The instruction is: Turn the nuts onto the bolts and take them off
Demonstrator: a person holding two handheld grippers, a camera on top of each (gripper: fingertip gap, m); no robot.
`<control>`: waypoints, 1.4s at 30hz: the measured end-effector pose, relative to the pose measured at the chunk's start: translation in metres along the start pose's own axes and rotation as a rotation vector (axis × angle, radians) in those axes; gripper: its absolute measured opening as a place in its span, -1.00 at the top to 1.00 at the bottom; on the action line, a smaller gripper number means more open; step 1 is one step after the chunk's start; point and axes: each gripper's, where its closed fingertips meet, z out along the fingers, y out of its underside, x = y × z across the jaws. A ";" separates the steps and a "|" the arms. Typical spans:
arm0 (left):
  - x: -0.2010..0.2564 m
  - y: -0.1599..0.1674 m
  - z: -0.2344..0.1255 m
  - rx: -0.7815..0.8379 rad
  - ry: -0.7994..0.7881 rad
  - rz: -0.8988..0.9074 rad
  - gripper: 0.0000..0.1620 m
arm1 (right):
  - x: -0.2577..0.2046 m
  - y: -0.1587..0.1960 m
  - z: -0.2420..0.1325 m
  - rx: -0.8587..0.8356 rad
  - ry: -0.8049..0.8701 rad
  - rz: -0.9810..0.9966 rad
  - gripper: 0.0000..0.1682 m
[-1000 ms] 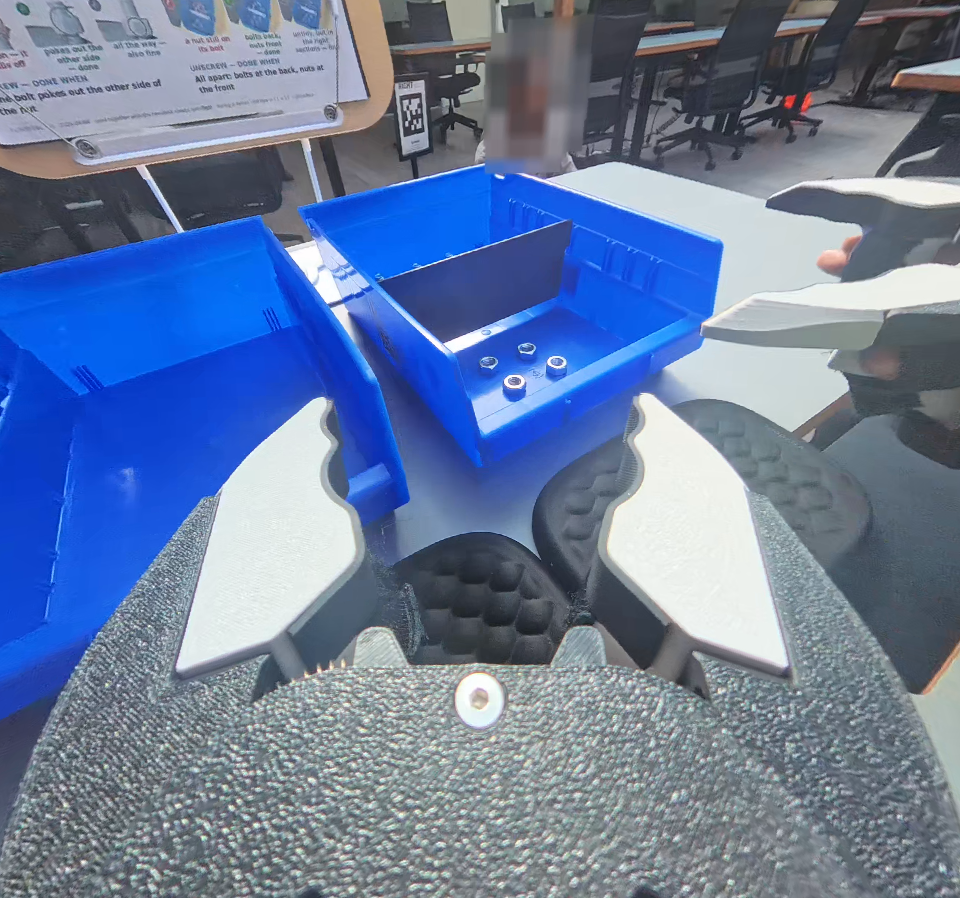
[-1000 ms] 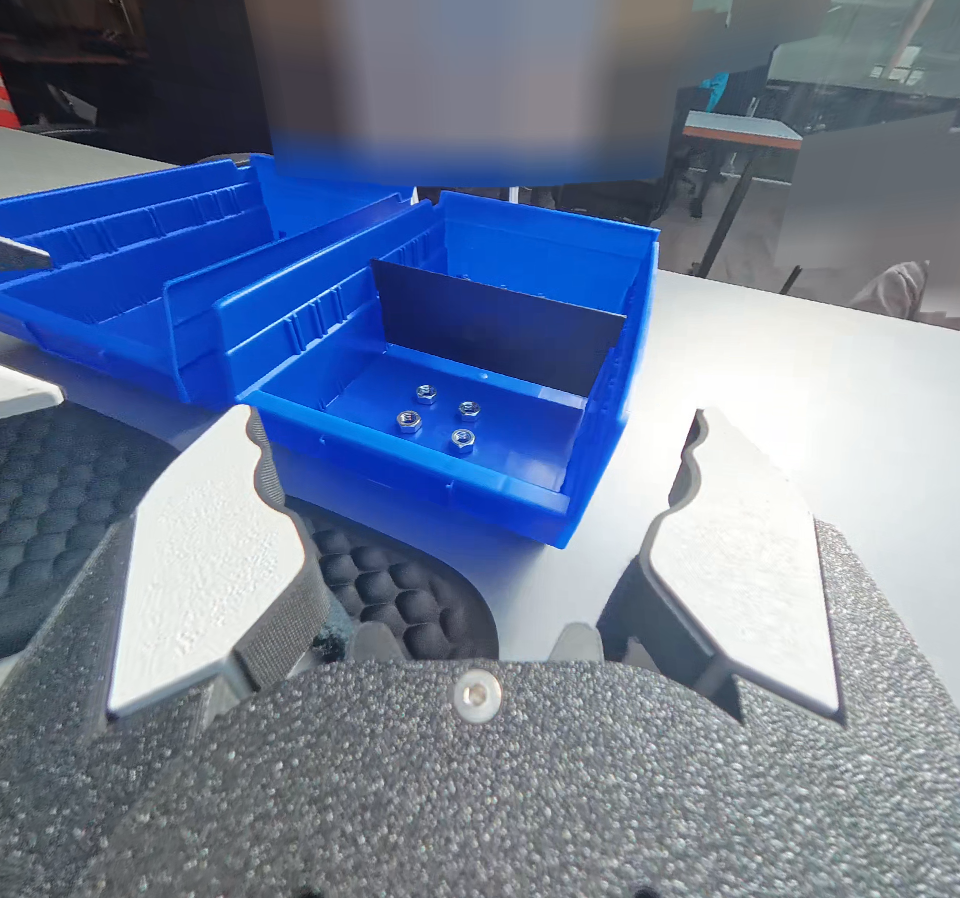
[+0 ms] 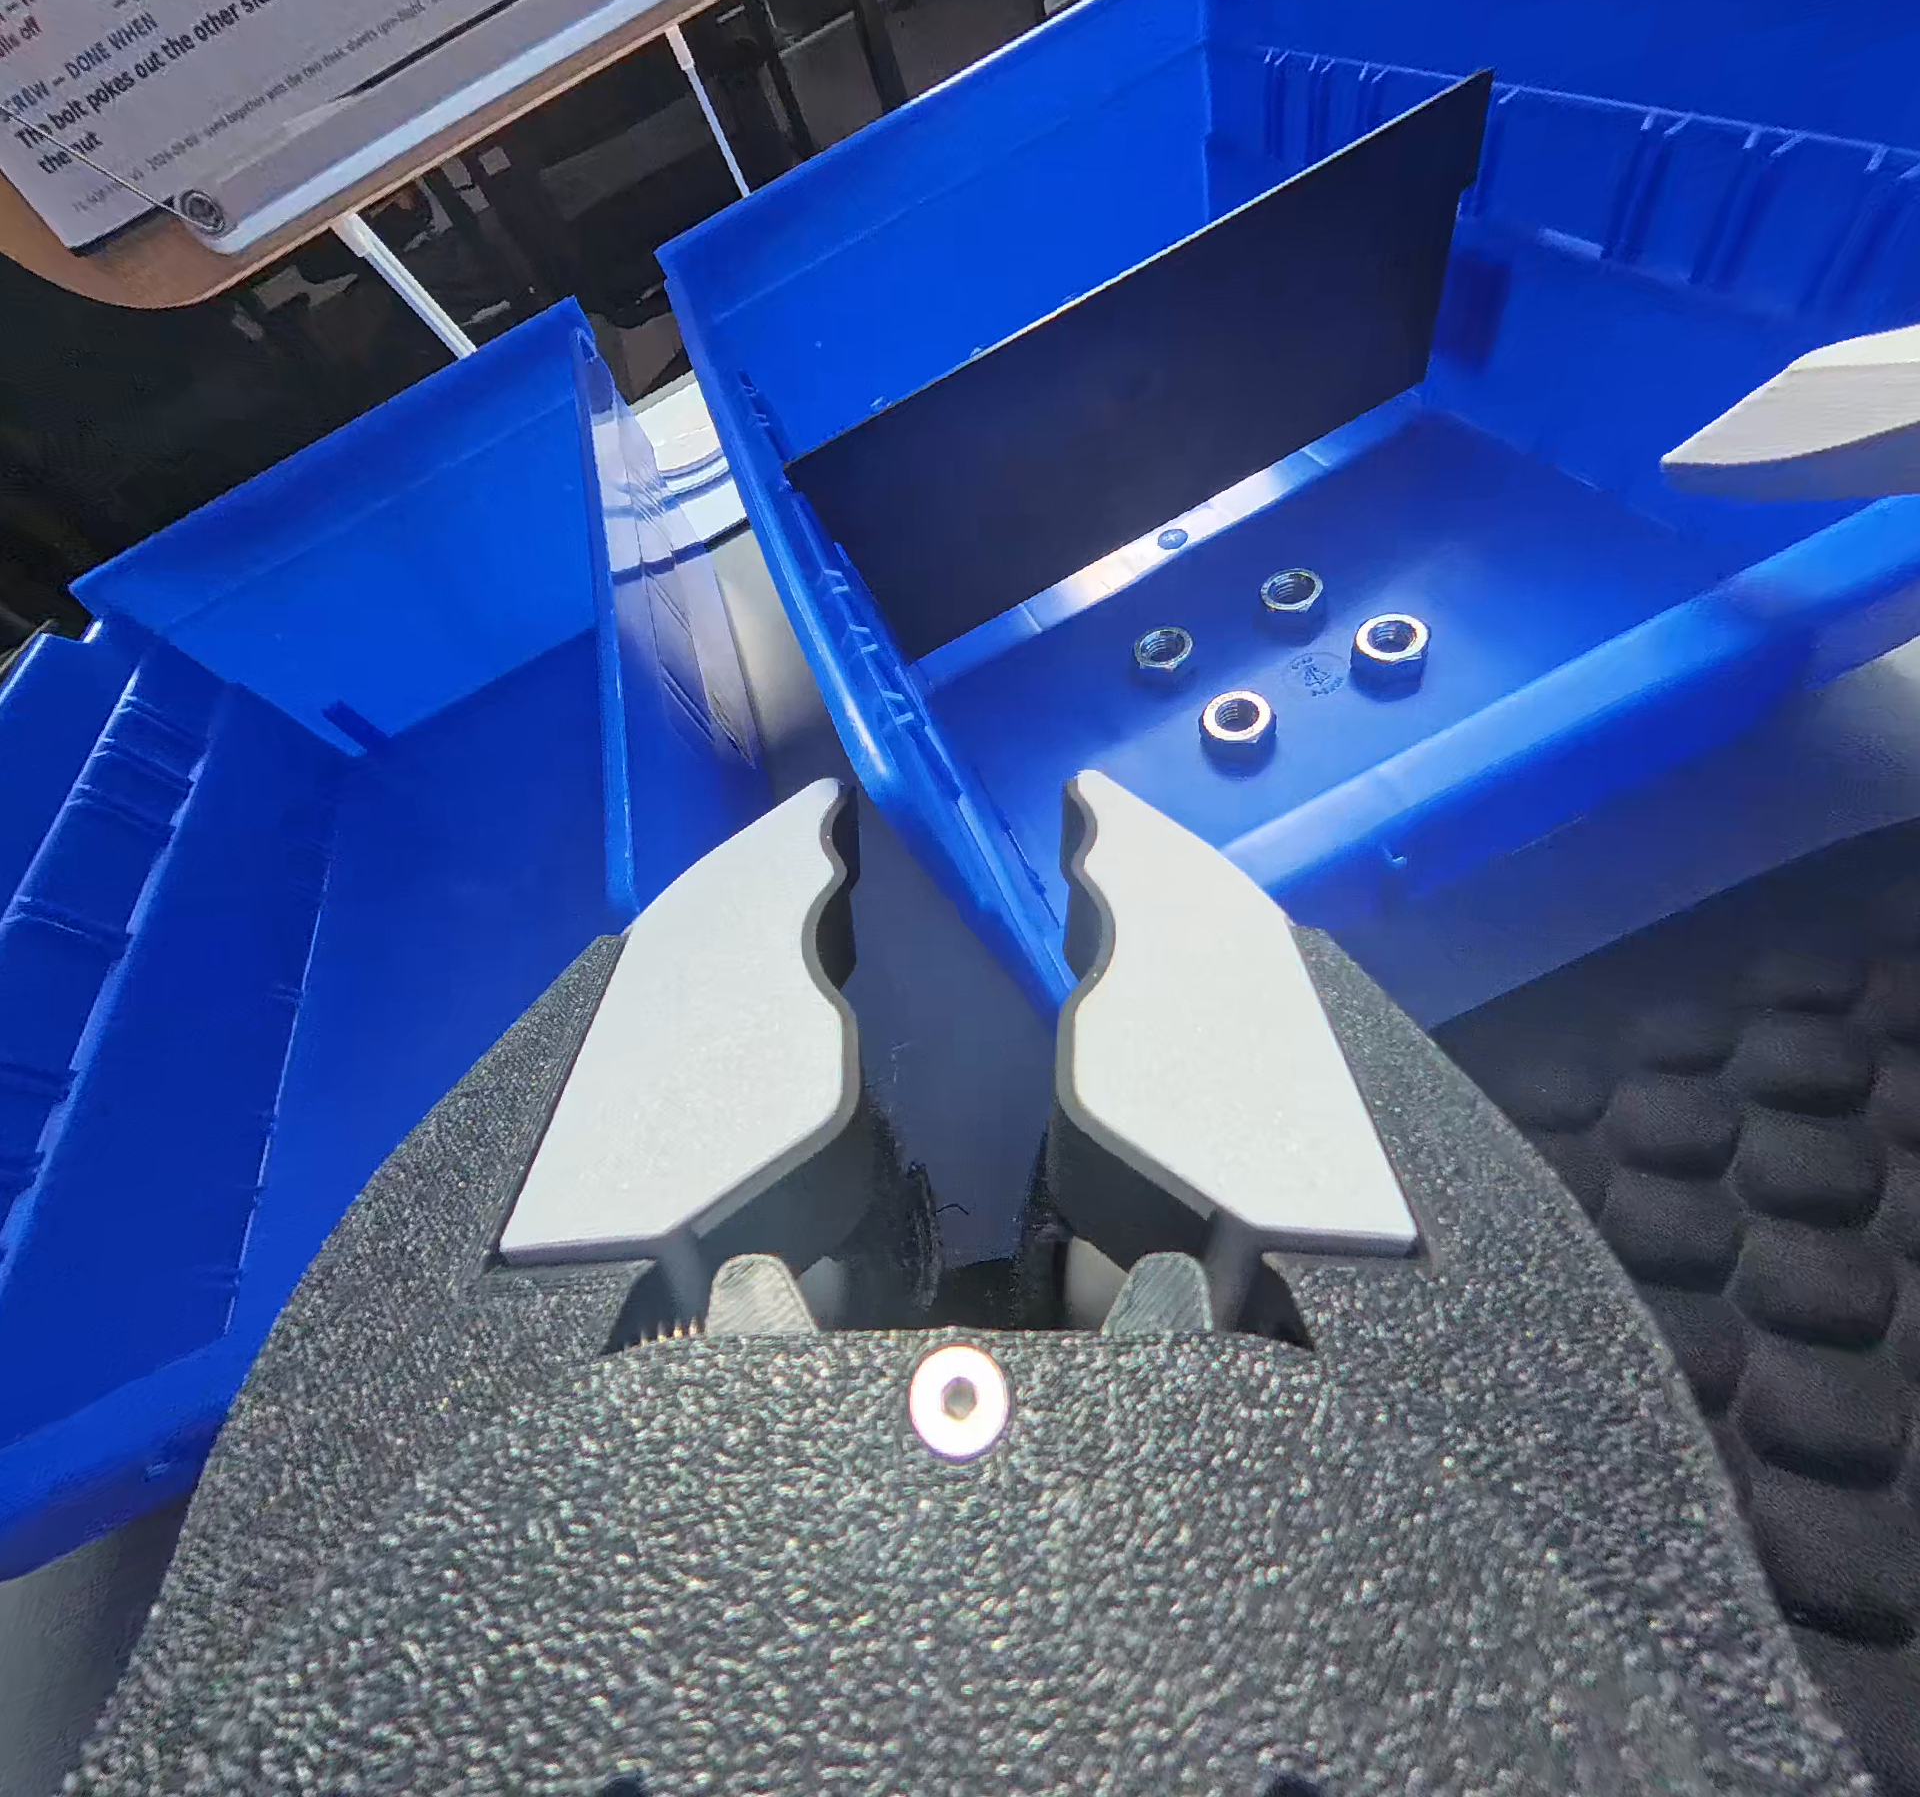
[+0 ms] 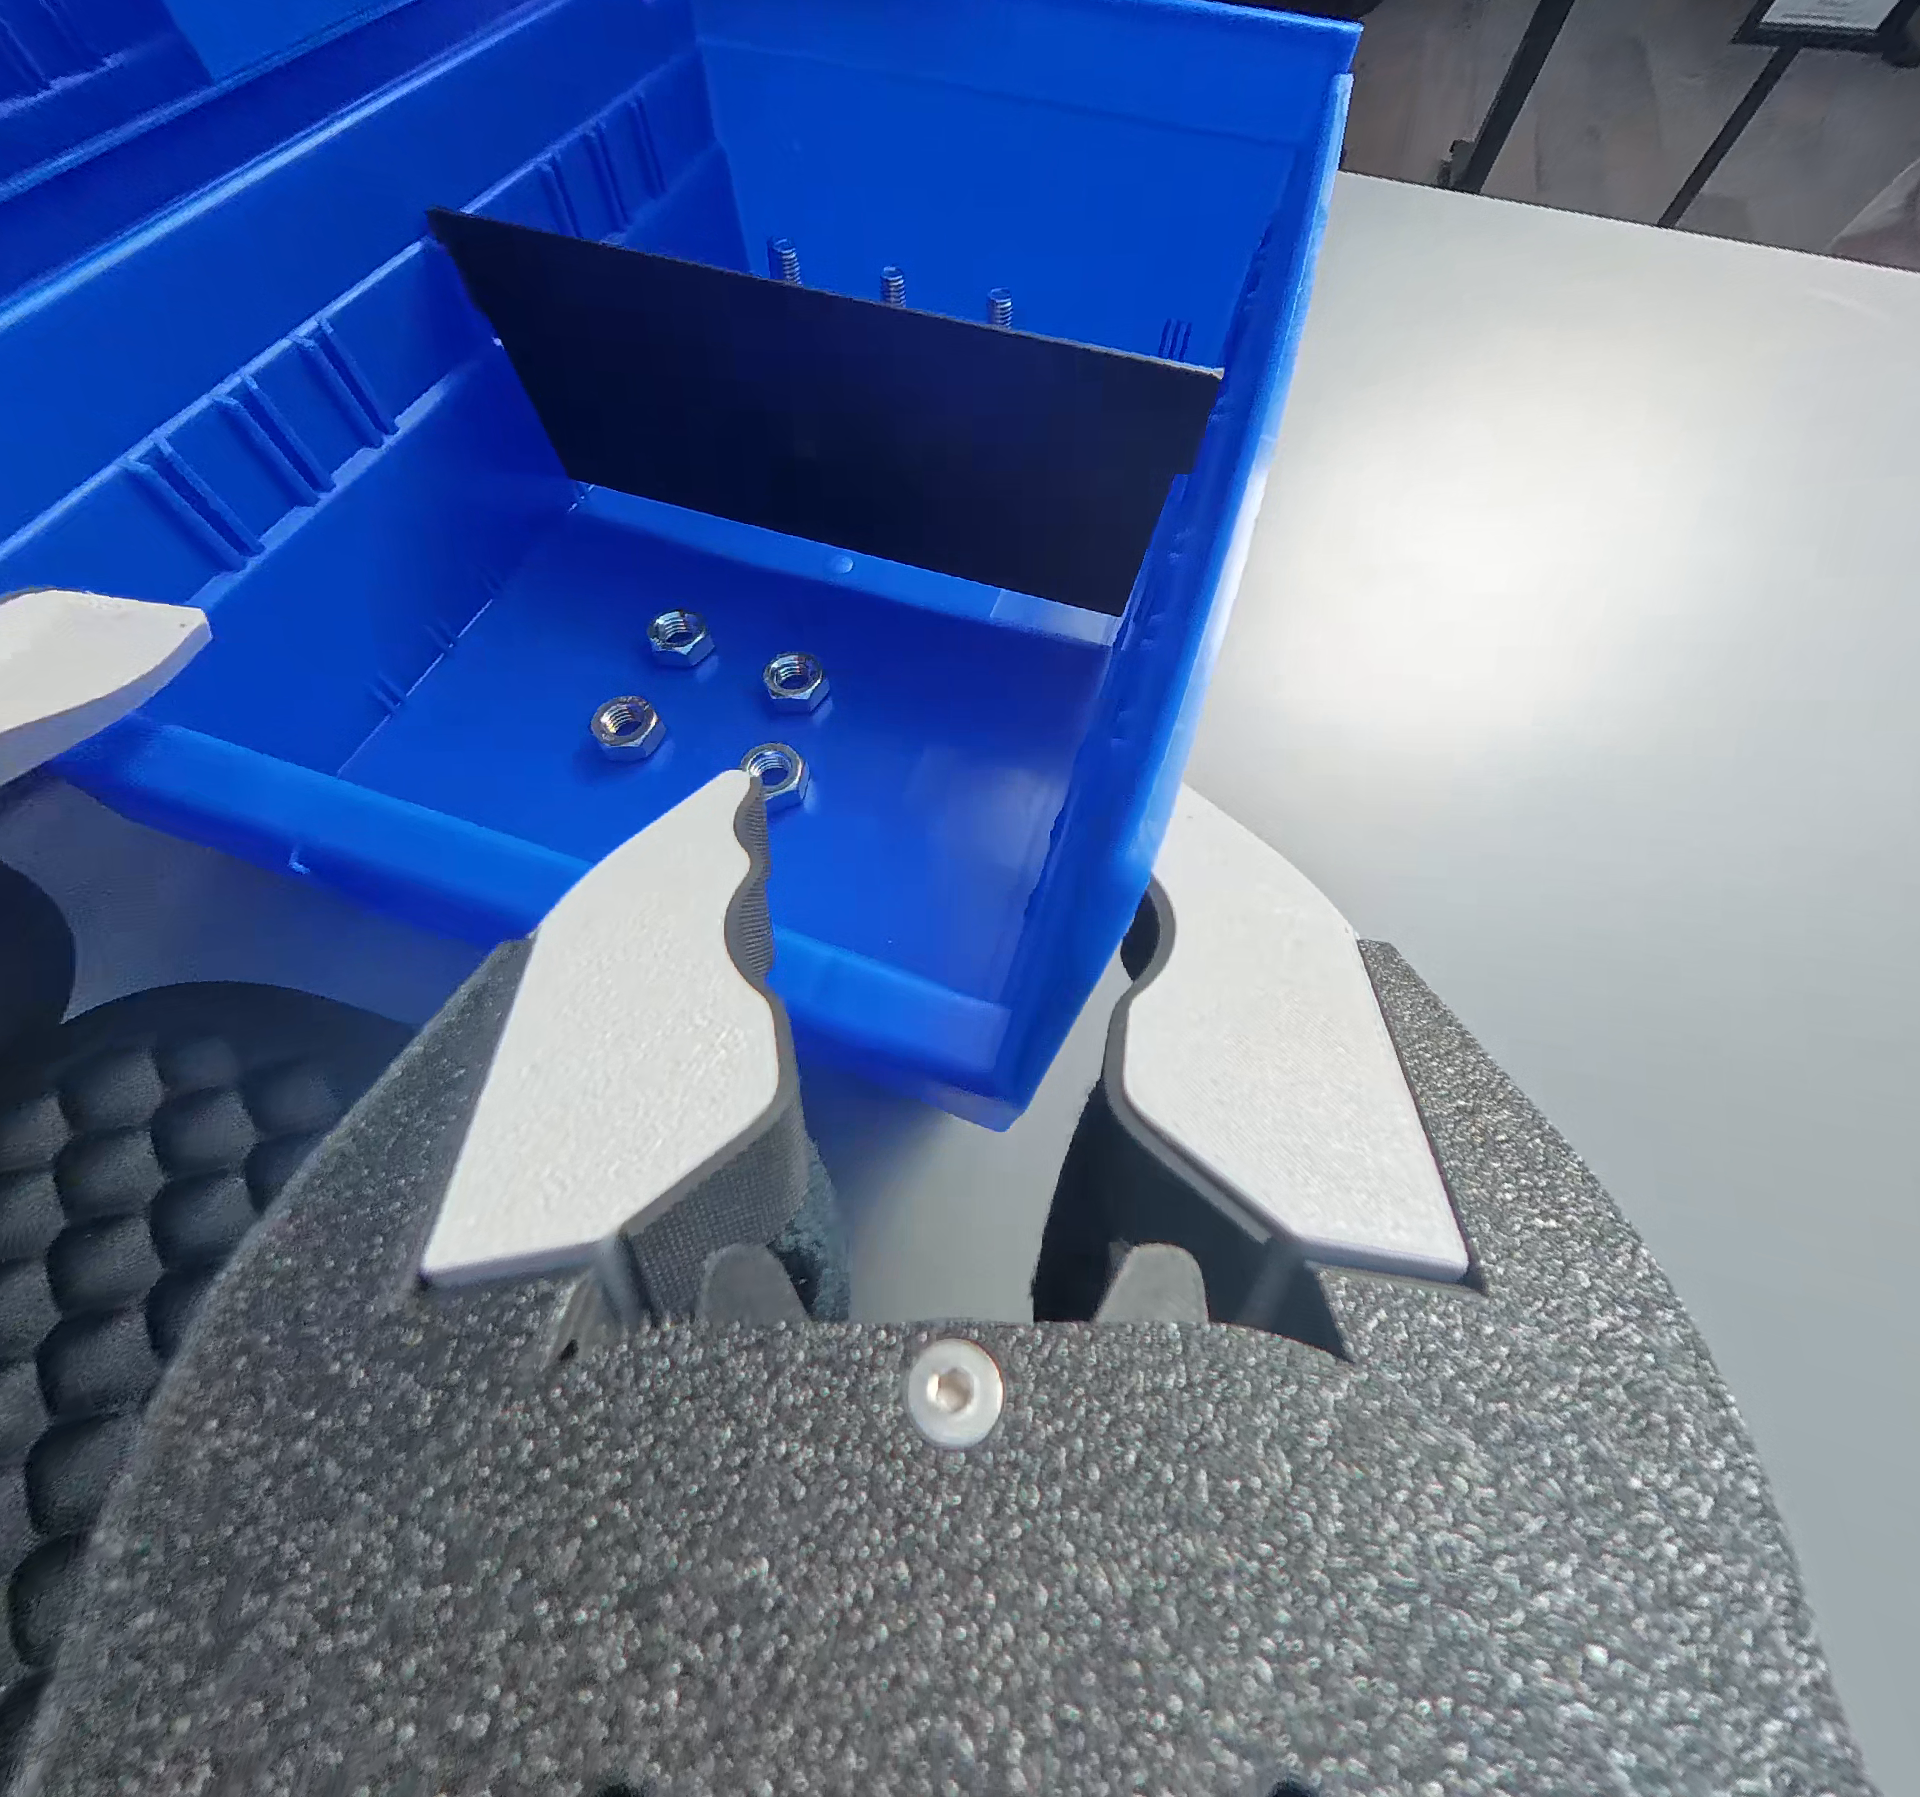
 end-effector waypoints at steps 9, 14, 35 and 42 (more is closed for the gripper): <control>0.002 -0.010 -0.006 0.090 -0.022 0.094 0.87 | 0.032 0.004 -0.005 -0.008 0.184 -0.145 0.92; 0.009 -0.029 -0.025 0.179 0.018 0.125 0.89 | 0.033 0.001 -0.031 0.047 0.216 -0.123 0.94; -0.101 -0.062 -0.138 0.338 -0.146 0.143 0.87 | -0.086 -0.112 -0.074 0.278 0.135 -0.200 0.95; -0.192 -0.026 -0.193 0.306 -0.335 0.142 0.86 | -0.198 -0.144 -0.038 0.352 -0.079 -0.207 0.93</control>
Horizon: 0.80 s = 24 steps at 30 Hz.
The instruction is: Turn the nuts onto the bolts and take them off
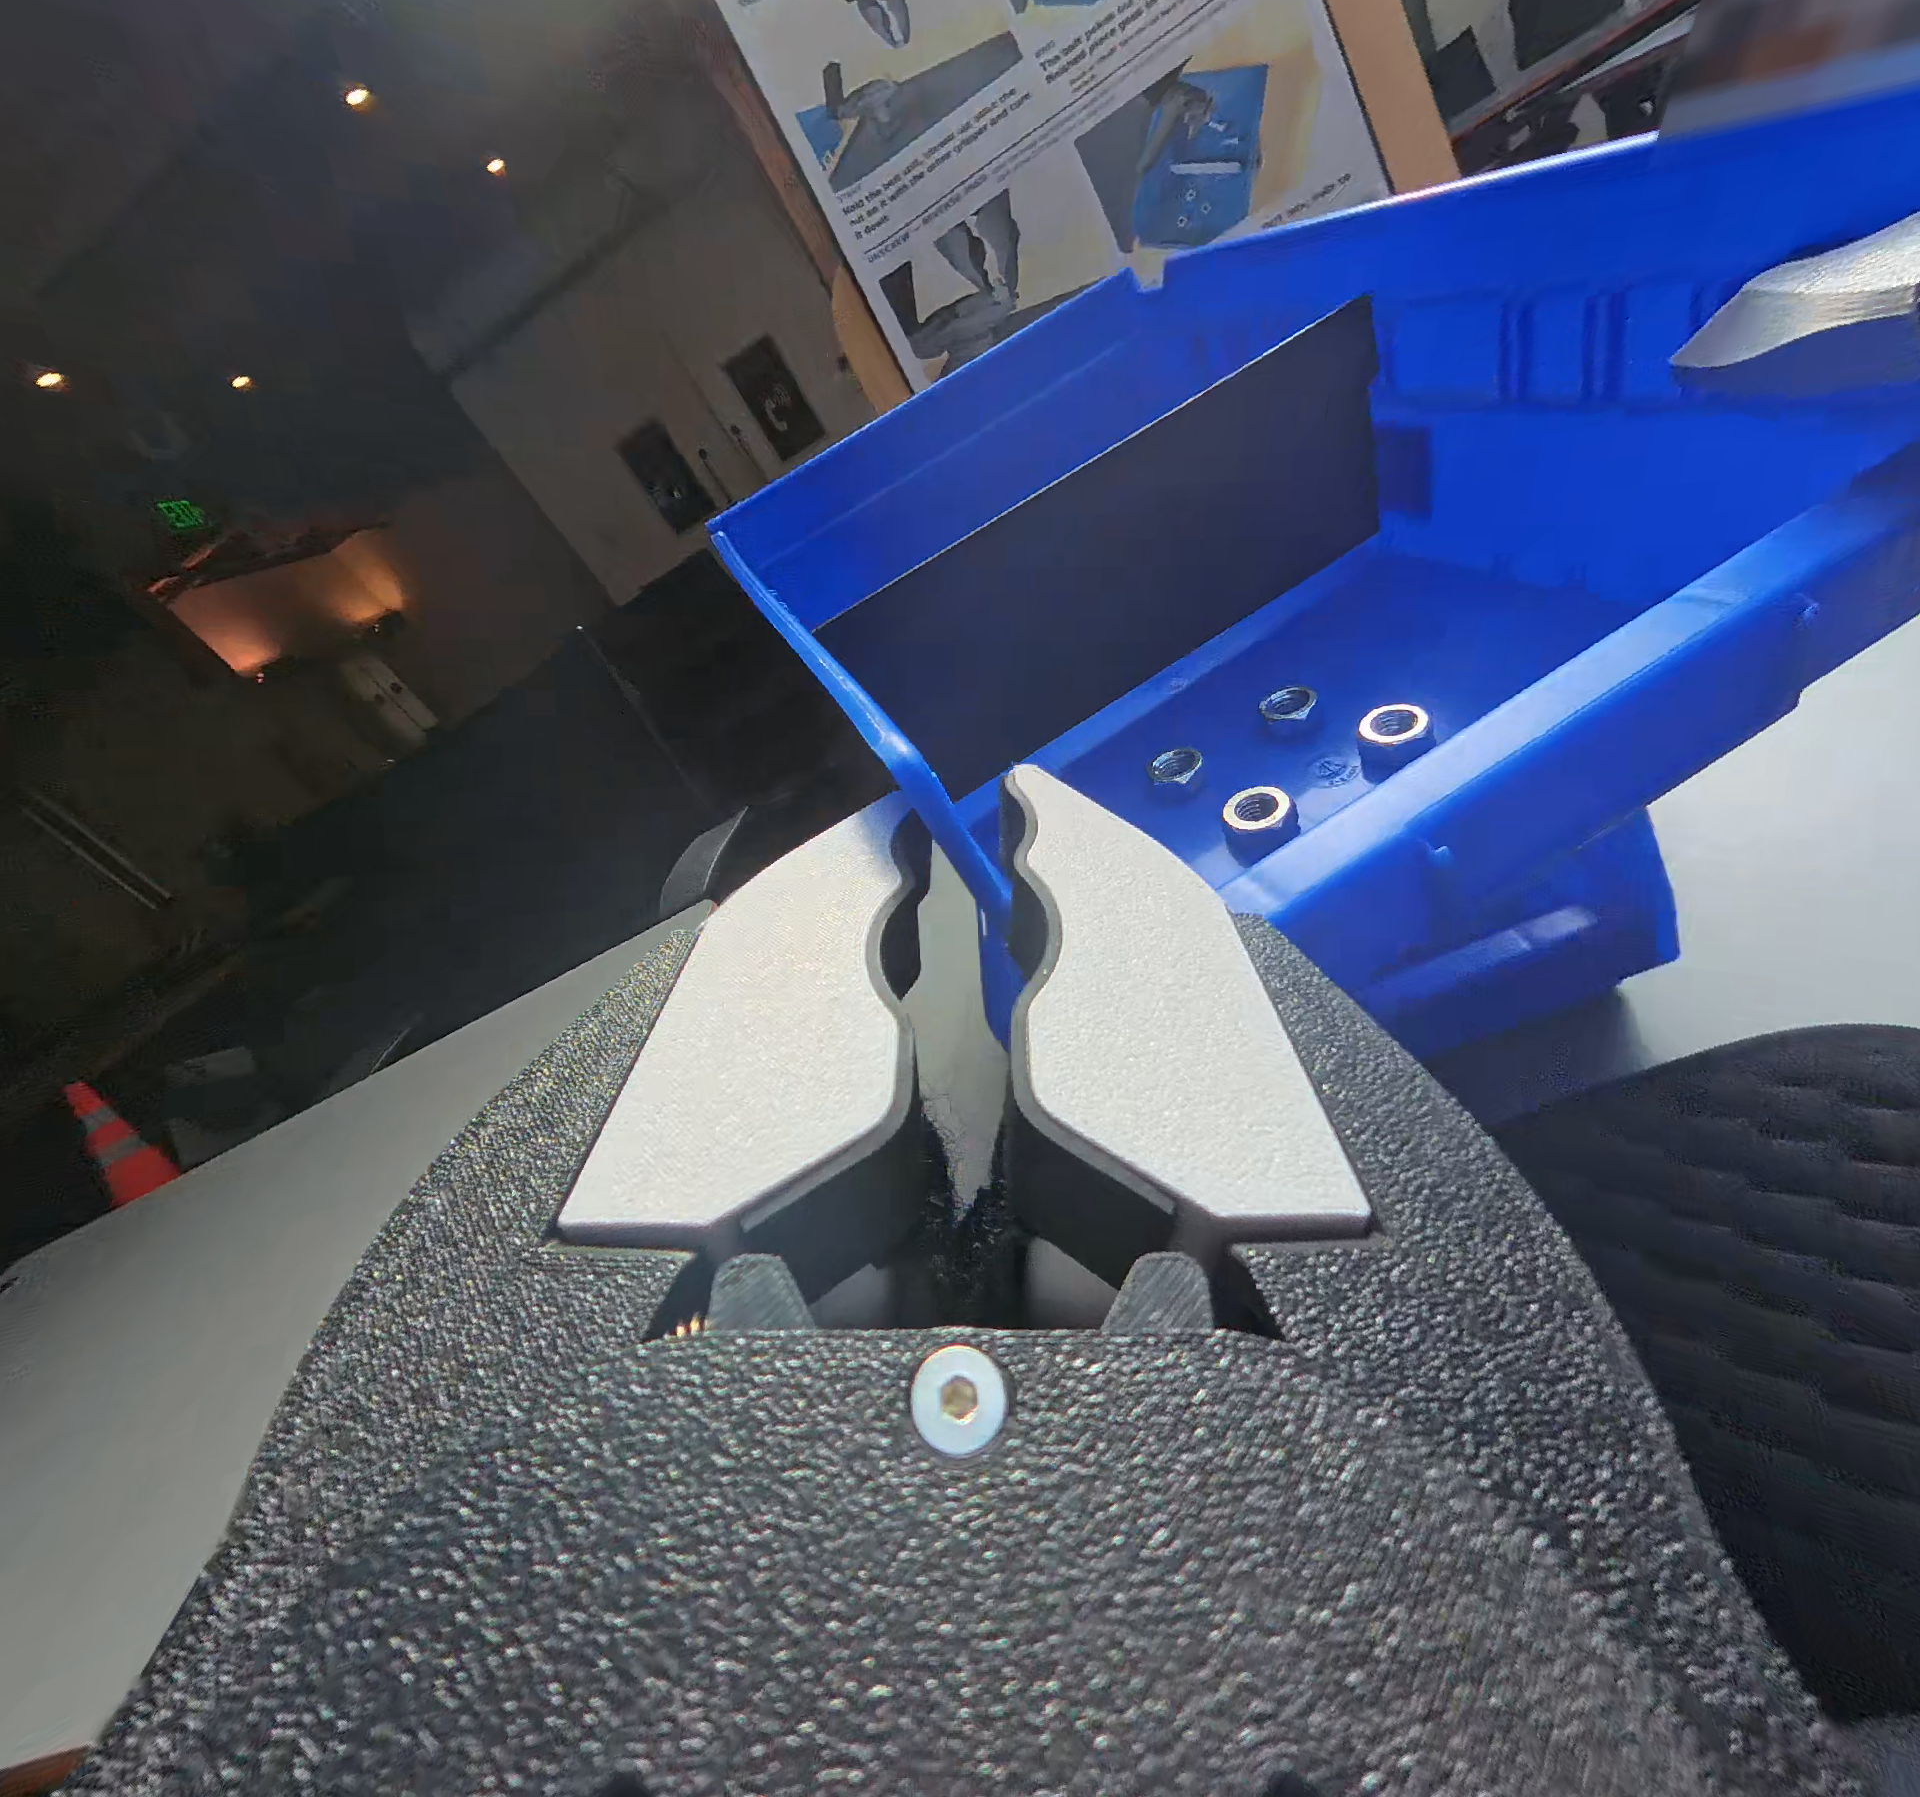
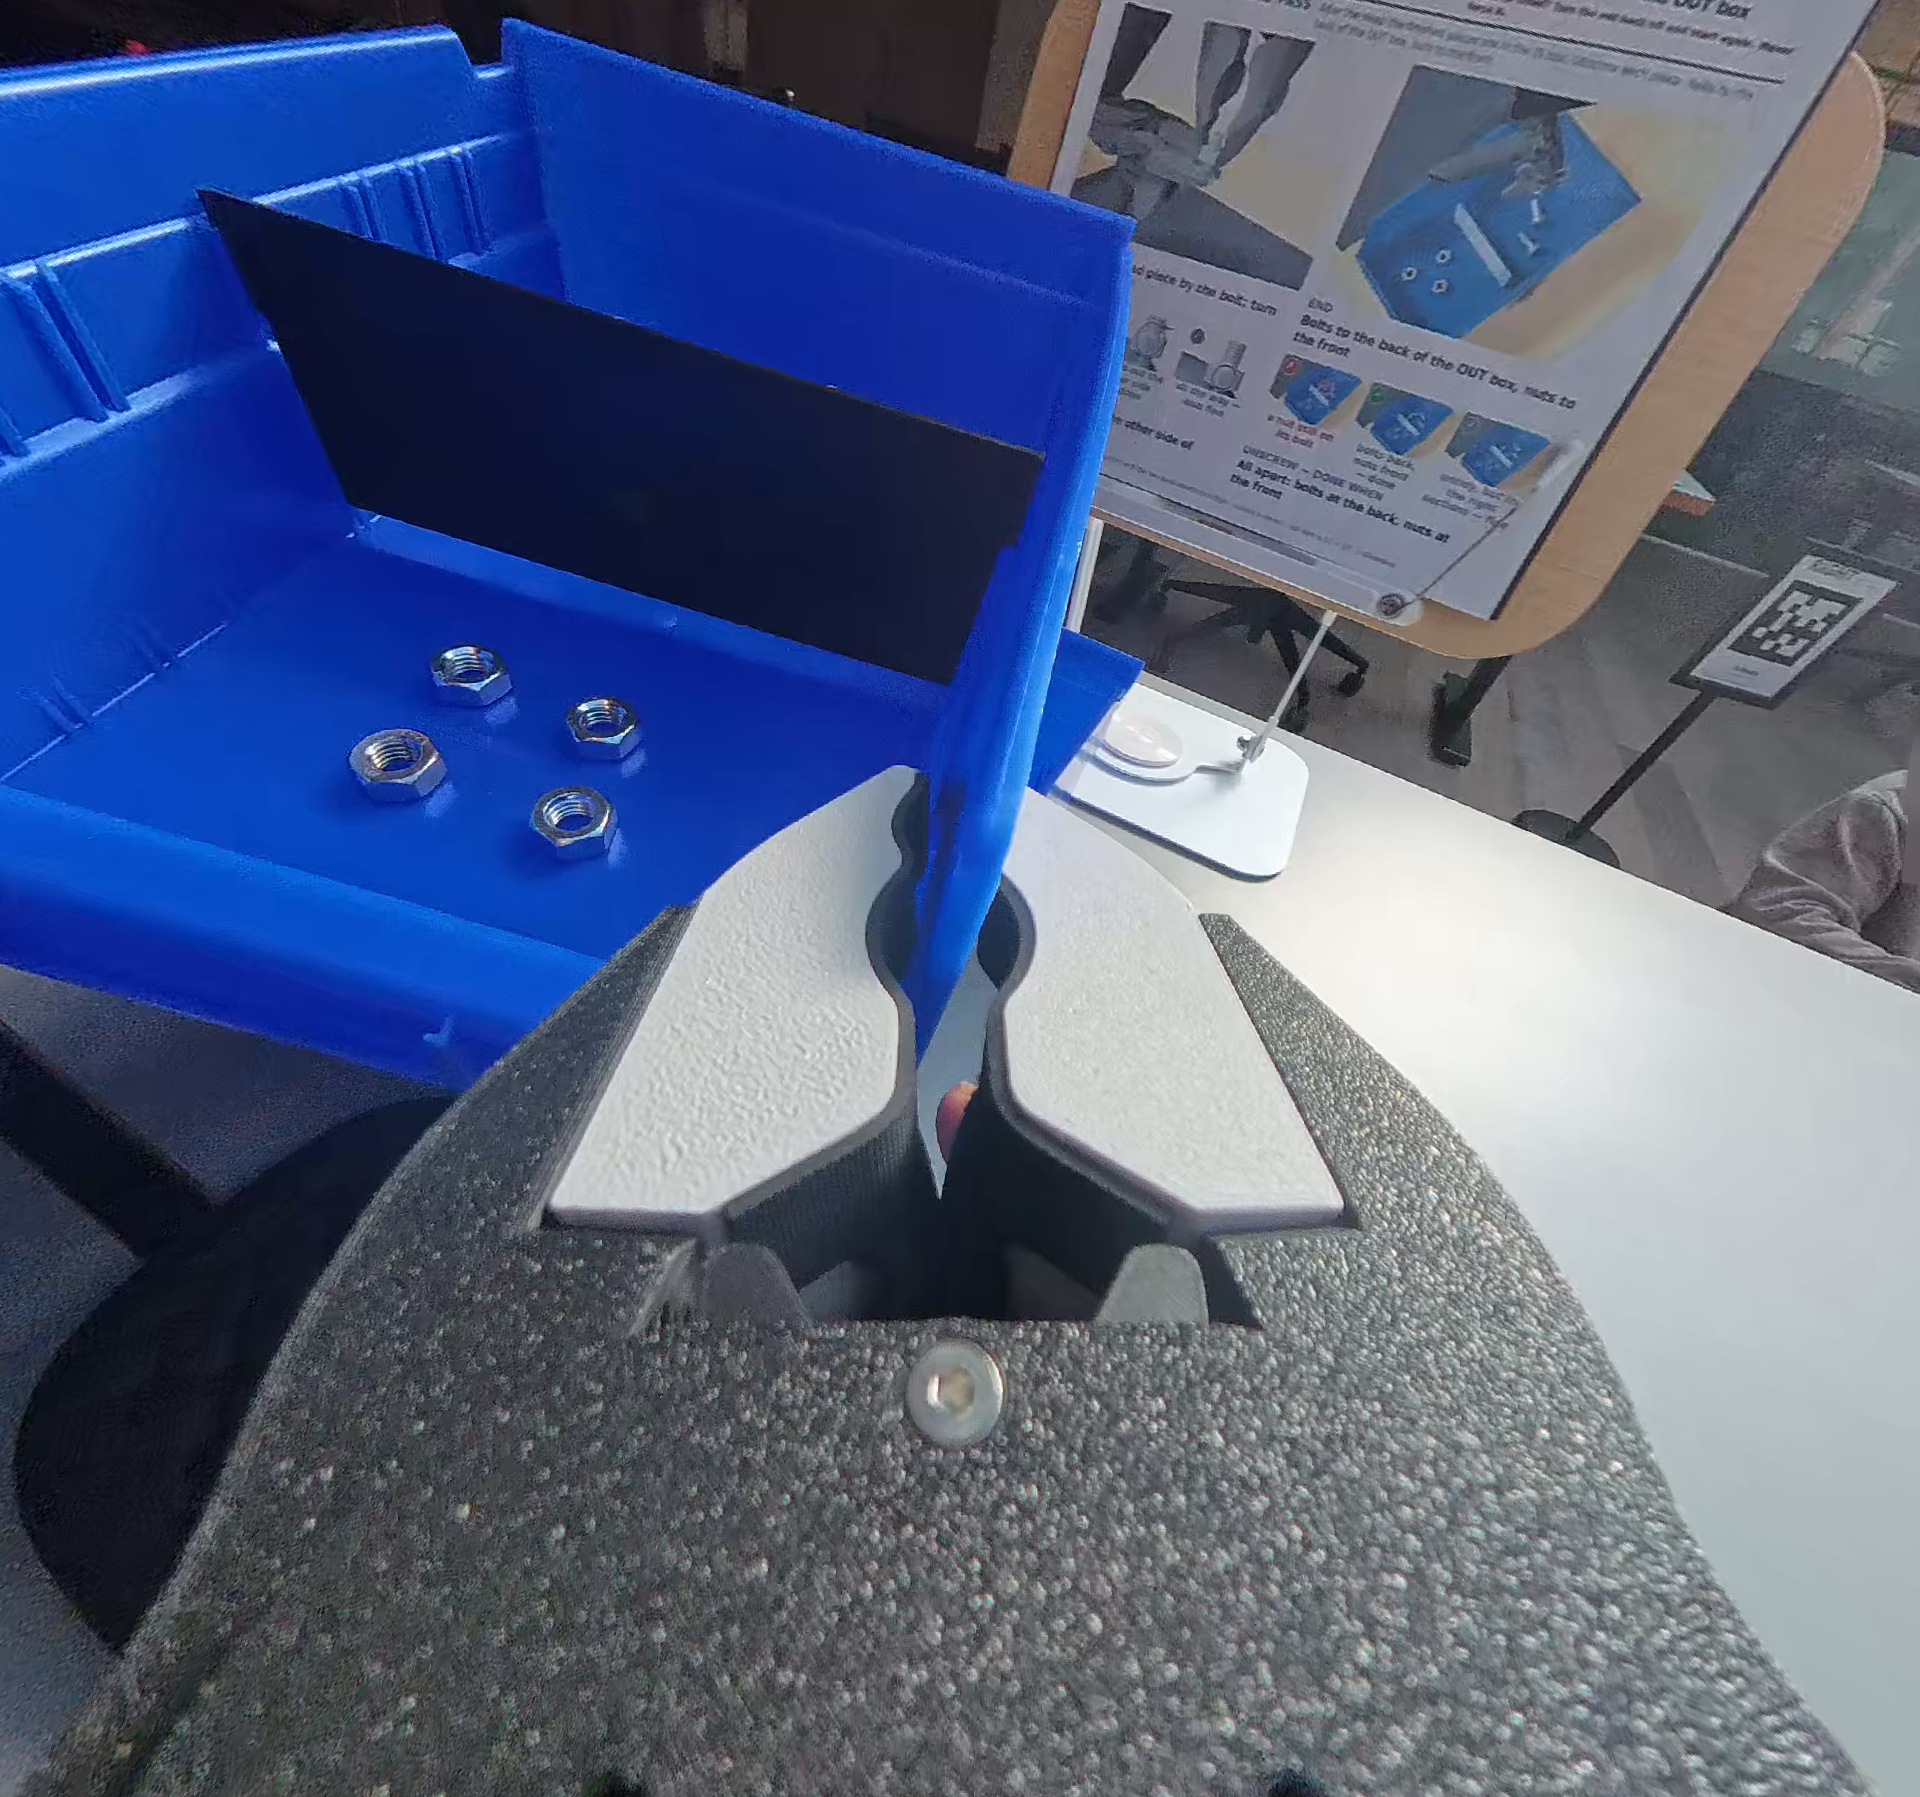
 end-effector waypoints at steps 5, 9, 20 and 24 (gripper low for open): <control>-0.068 0.036 -0.032 -0.060 -0.139 0.025 0.87 | -0.083 -0.016 0.035 0.030 -0.165 0.018 0.94; -0.113 0.062 -0.057 -0.101 -0.233 0.039 0.87 | -0.142 -0.025 0.057 0.042 -0.265 0.027 0.94; -0.185 0.146 -0.092 -0.170 -0.323 0.001 0.87 | -0.254 -0.006 0.099 -0.009 -0.359 0.011 0.93; -0.186 0.177 -0.086 -0.198 -0.298 -0.022 0.88 | -0.265 0.012 0.110 -0.053 -0.335 -0.016 0.93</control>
